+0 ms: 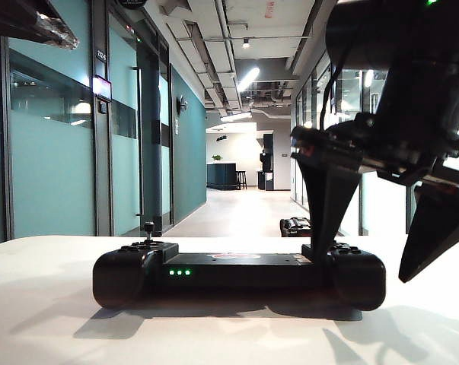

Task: Push the left joystick on the remote control sitting on the white table forward to make the robot dog walk in a straight line until it approaches the door.

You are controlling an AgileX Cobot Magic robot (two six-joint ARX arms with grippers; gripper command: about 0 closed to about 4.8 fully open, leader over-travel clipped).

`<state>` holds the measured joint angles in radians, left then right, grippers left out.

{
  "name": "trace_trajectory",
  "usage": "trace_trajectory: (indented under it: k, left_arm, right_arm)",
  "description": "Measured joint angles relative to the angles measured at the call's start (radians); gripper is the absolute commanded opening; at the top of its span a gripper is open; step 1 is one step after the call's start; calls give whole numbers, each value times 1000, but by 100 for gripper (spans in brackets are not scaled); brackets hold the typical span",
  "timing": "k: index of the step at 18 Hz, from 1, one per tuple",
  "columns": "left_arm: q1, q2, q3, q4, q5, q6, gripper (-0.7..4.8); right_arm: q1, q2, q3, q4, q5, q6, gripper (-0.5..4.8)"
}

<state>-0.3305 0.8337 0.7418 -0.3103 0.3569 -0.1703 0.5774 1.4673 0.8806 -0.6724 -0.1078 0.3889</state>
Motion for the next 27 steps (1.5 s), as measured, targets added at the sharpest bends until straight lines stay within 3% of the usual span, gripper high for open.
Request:
trace_trajectory:
  k: [3, 6, 11, 21, 23, 27]
  left_arm:
    - [0, 0, 0, 0, 0, 0, -6]
    - [0, 2, 0, 0, 0, 0, -6]
    - [0, 6, 0, 0, 0, 0, -6]
    - [0, 6, 0, 0, 0, 0, -6]
    - [0, 6, 0, 0, 0, 0, -5]
    - [0, 6, 0, 0, 0, 0, -6]
  right_arm:
    - [0, 20, 0, 28, 0, 0, 461]
    - [5, 30, 0, 33, 7, 0, 427]
    - [61, 30, 5, 30, 101, 5, 426]
    - [68, 54, 16, 32, 130, 82, 408]
    - [70, 60, 21, 32, 129, 83, 320]
    - [72, 67, 27, 32, 127, 84, 220]
